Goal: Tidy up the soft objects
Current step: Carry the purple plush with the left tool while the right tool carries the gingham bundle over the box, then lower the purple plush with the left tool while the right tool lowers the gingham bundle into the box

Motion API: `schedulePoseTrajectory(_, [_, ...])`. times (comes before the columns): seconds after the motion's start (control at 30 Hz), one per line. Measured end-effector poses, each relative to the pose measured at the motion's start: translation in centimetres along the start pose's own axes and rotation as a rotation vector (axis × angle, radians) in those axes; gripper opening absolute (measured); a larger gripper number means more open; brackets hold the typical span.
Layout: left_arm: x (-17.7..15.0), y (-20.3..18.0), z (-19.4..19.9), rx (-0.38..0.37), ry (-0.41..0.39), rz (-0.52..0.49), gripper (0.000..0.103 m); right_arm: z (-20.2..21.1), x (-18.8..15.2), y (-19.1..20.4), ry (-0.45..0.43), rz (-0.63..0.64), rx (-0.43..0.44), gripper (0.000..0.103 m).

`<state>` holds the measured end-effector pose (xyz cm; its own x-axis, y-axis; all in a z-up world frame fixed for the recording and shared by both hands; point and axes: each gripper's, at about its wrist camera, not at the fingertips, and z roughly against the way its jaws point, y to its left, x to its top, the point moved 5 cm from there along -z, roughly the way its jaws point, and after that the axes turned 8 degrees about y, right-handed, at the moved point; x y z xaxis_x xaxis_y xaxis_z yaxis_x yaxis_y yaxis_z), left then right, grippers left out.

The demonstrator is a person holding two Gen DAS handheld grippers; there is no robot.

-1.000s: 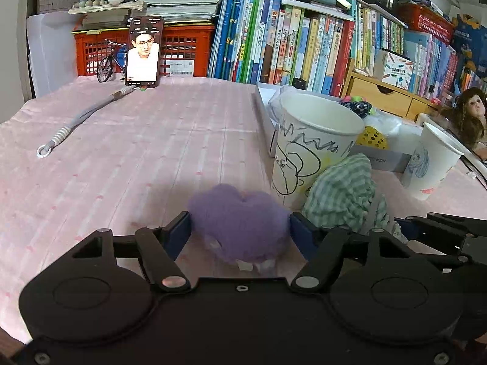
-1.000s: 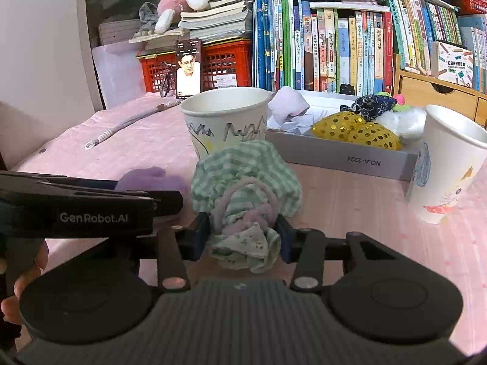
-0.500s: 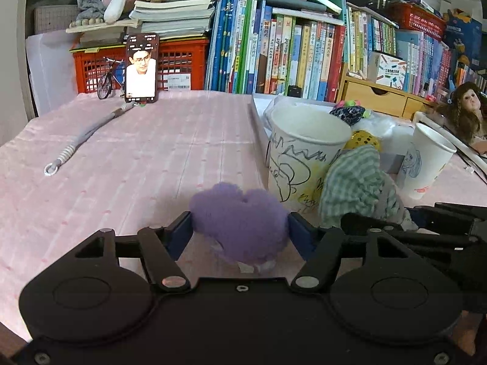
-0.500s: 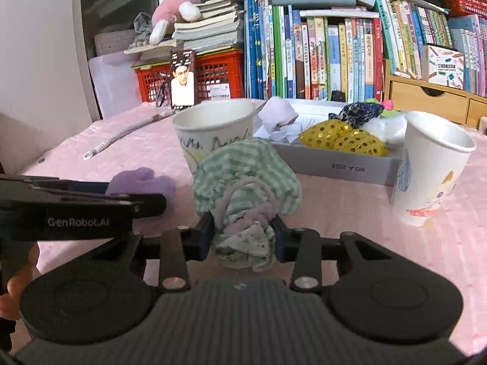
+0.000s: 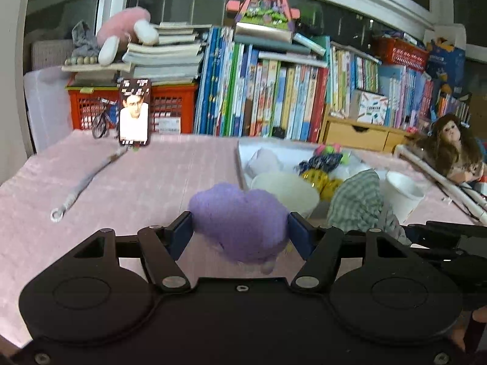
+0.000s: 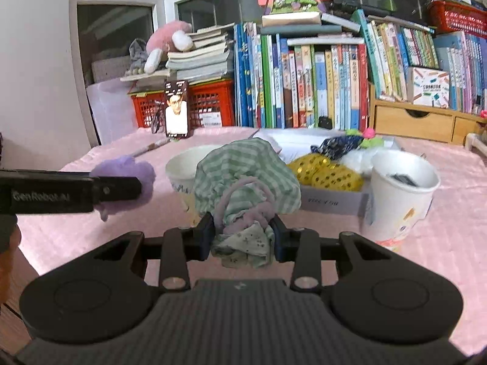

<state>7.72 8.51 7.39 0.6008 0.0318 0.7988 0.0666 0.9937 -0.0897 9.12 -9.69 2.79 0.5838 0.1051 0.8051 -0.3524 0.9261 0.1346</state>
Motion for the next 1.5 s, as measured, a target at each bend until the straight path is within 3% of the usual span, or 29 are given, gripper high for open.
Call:
schedulePoseTrajectory(0.33, [4.1,-2.0,-0.1,-0.038,-0.026,-0.026,0.065,1.6,3.2,-2.2,-0.034,-0.023,-0.007,0.043])
schedulePoseTrajectory(0.73, [9.8,-4.2,-3.7,-0.074,-0.003,-0.019,0.065,2.2,8.4,-5.8,-0.074,-0.033,-0.055,0.043])
schedulePoseTrajectory(0.93, [13.3,-4.7,-7.2,-0.074,0.033,-0.008,0.065,0.2,11.4,-8.0,-0.022,-0.077,-0.044,0.043])
schedulePoseTrajectory(1.1, [15.5,-5.1,-11.4,-0.07,0.111,0.003,0.065,-2.5,13.4,-9.5,0.036,-0.115,-0.018,0.043])
schedulePoseTrajectory(1.33, [16.5,-5.4,-17.3,-0.042,0.23,0.025,0.065,-6.7,15.1,-11.3,0.11,-0.14,-0.009,0.043])
schedulePoseTrajectory(1.5, [17.0,-5.6,-20.5,-0.011,0.273,0.031,0.065,-10.1,15.4,-12.9,0.186,-0.179,-0.042,0.043])
